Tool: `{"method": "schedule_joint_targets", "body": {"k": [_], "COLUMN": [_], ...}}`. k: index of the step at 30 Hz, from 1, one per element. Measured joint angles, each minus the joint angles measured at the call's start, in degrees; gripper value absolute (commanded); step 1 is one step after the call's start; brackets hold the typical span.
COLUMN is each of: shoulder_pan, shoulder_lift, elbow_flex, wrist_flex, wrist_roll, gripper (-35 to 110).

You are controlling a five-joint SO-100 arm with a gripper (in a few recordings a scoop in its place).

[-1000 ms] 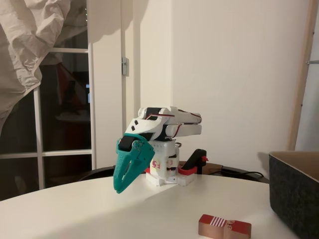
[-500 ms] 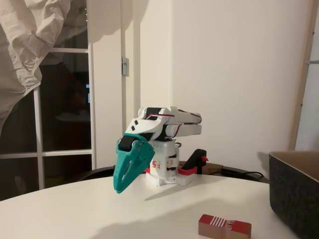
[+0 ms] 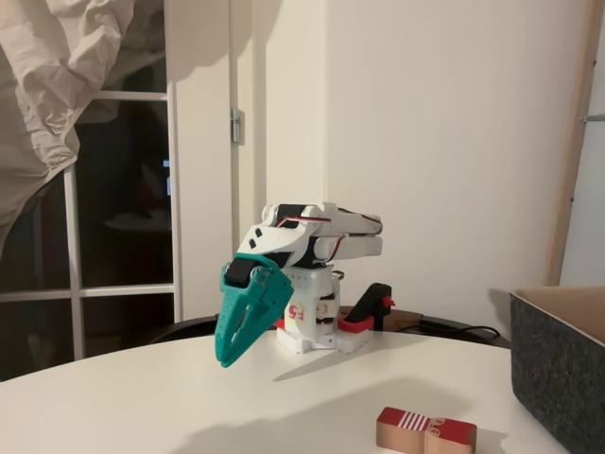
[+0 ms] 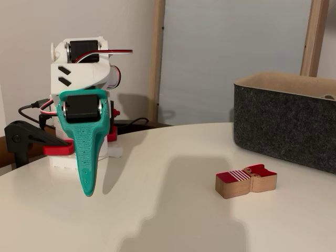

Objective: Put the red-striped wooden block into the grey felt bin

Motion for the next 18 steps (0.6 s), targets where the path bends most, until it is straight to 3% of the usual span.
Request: {"method": "schedule_joint_targets", "body": {"k": [18], "shoulder_pan": [0.00], "shoulder_lift": [0.00], "elbow_flex": [0.00], "wrist_flex": [0.00], "wrist_roll": [0.53], "gripper": [0]}}
